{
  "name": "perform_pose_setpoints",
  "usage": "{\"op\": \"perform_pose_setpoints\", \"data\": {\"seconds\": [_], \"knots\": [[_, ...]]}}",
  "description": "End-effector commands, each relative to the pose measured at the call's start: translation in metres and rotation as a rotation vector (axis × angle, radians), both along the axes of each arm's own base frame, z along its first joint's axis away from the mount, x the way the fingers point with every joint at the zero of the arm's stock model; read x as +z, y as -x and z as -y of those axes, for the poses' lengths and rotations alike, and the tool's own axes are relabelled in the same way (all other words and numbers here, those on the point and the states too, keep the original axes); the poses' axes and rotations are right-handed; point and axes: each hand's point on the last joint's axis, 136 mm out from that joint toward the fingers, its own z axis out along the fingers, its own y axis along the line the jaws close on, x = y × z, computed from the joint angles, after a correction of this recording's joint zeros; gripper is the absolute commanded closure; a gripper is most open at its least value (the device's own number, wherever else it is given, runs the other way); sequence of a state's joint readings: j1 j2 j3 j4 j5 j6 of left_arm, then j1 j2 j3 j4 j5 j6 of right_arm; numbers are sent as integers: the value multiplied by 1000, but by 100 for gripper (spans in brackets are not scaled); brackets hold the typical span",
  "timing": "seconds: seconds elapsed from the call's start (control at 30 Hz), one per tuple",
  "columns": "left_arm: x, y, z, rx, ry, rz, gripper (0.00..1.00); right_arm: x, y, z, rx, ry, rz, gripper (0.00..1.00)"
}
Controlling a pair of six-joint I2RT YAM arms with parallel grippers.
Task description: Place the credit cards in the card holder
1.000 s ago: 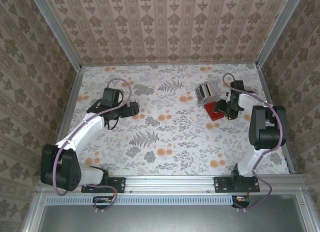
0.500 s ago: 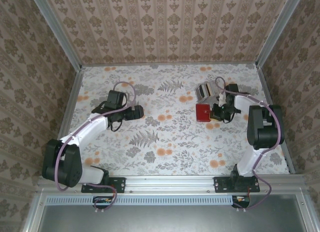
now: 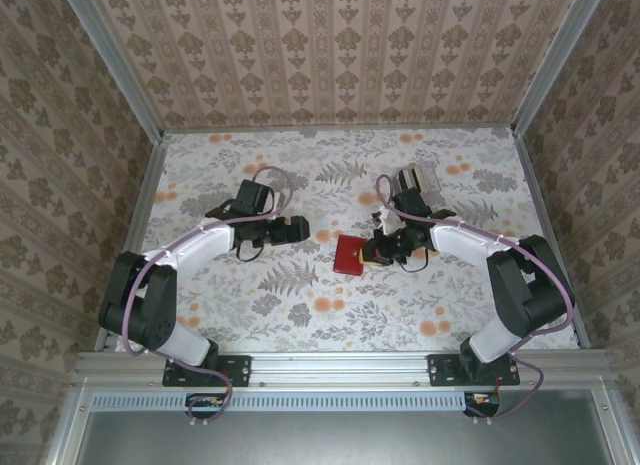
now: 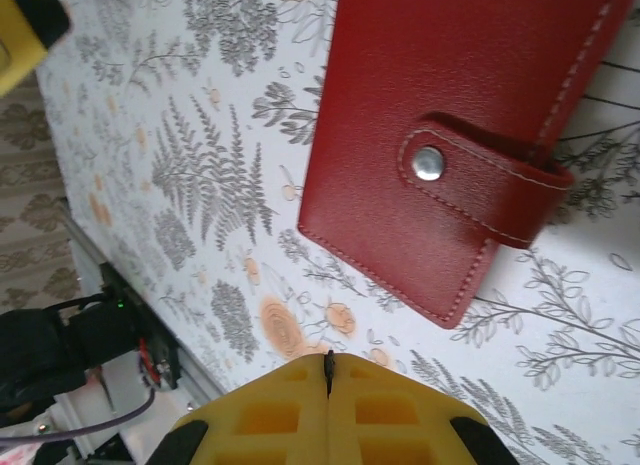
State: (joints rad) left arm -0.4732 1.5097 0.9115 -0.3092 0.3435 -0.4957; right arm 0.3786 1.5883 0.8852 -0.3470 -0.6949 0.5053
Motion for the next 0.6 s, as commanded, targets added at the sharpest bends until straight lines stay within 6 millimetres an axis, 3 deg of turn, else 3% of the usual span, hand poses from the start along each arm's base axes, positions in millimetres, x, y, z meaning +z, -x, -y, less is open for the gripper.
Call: {"op": "perform_pose_setpoints", "data": {"seconds": [0.0, 0.07, 0.17, 0.4, 0.57], "knots": [[14, 2, 25, -59, 101, -17, 4, 8, -5, -8, 7, -57, -17, 99], [10, 4, 27, -73, 105, -37, 6, 0, -7, 4, -27, 20, -7, 79], [7, 6, 38, -118, 147, -60, 13, -10, -12, 17, -94, 61, -20, 65], [-6, 16, 86, -307, 254, -186, 31, -39, -13, 11, -71, 58, -110, 68], [-25, 23, 101, -352, 198, -240, 34, -54, -12, 13, -85, 77, -128, 65]]}}
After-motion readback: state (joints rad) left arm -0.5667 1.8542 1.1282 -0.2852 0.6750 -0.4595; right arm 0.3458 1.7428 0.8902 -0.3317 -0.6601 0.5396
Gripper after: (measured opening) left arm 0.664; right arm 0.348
